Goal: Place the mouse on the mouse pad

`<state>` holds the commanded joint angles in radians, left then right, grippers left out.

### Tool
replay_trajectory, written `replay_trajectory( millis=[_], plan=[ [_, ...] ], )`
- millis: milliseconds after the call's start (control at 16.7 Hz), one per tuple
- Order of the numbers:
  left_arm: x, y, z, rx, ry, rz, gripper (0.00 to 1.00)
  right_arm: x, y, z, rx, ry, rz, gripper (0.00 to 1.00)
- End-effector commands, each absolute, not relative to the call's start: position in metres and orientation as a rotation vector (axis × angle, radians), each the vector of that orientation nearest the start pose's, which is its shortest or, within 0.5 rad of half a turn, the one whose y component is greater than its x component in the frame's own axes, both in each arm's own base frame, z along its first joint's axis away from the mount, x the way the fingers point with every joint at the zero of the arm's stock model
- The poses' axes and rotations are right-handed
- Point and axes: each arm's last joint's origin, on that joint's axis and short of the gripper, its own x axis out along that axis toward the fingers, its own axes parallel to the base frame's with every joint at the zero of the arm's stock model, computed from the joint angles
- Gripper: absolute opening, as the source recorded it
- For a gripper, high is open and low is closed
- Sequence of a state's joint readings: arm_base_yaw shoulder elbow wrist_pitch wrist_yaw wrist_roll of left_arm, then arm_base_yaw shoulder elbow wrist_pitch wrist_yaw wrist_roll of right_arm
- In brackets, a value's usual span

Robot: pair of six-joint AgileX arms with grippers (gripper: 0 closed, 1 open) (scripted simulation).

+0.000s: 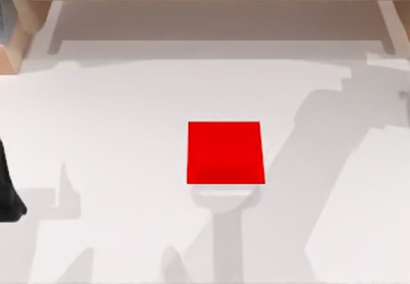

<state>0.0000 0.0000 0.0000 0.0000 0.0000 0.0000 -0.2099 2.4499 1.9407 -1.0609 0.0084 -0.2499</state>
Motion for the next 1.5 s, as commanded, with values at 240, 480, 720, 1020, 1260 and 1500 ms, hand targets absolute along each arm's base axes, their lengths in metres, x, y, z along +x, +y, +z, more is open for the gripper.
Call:
replay_trajectory(
  millis=[240,480,720,1020,1260,1500],
  plan=[
    [0.106,-0.001,0.160,0.000,0.000,0.000,1.00,0.462,-0.094,0.115,-0.034,1.553,0.035,0.00],
    [0.106,-0.001,0.160,0.000,0.000,0.000,1.00,0.462,-0.100,0.127,-0.012,1.590,0.034,0.00],
    [0.106,-0.001,0.160,0.000,0.000,0.000,1.00,0.463,-0.103,0.168,-0.006,1.583,0.025,0.00],
    [0.106,-0.001,0.160,0.000,0.000,0.000,1.00,0.462,-0.095,0.213,-0.031,1.553,0.033,0.00],
    [0.106,-0.001,0.160,0.000,0.000,0.000,1.00,0.462,-0.094,0.215,-0.035,1.551,0.035,0.00],
    [0.106,-0.001,0.160,0.000,0.000,0.000,1.00,0.456,-0.092,0.217,0.010,1.579,0.027,0.00]
  ],
)
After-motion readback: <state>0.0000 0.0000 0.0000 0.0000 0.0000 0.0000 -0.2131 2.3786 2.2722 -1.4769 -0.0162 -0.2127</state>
